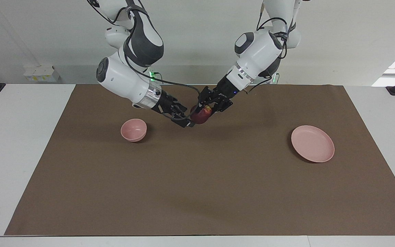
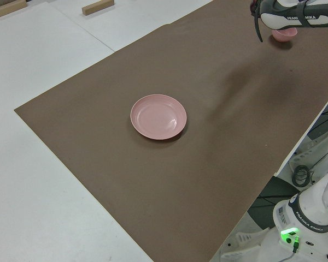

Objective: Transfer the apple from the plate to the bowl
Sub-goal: 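Hold the apple with the left gripper while the right gripper reaches it, then close the right gripper on the apple beside the left gripper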

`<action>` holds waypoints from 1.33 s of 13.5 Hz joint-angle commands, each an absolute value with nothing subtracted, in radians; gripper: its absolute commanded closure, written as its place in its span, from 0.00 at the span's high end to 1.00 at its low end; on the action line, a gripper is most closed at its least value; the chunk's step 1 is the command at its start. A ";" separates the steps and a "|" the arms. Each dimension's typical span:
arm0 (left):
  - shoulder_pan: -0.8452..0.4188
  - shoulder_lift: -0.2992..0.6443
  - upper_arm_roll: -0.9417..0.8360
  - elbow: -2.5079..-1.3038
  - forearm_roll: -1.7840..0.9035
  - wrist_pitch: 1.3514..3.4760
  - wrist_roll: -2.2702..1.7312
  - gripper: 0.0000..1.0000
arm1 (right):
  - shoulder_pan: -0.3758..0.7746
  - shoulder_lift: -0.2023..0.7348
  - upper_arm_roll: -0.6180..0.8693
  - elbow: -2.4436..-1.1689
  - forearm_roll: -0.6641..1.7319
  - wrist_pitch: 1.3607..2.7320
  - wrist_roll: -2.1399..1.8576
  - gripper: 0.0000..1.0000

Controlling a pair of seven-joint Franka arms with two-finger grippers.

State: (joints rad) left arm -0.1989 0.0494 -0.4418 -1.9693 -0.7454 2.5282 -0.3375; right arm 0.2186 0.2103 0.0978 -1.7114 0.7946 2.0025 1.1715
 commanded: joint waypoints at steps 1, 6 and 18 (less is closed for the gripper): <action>-0.213 0.026 -0.430 -1.985 -0.762 2.528 -0.347 0.00 | 0.244 0.215 0.098 -1.712 0.818 2.037 1.215 1.00; -0.212 0.029 -0.430 -1.983 -0.756 2.534 -0.348 0.00 | 0.249 0.224 0.097 -1.721 0.796 2.026 1.184 1.00; -0.210 0.037 -0.428 -1.971 -0.753 2.540 -0.348 0.00 | 0.249 0.210 0.097 -1.747 0.782 2.023 1.161 0.00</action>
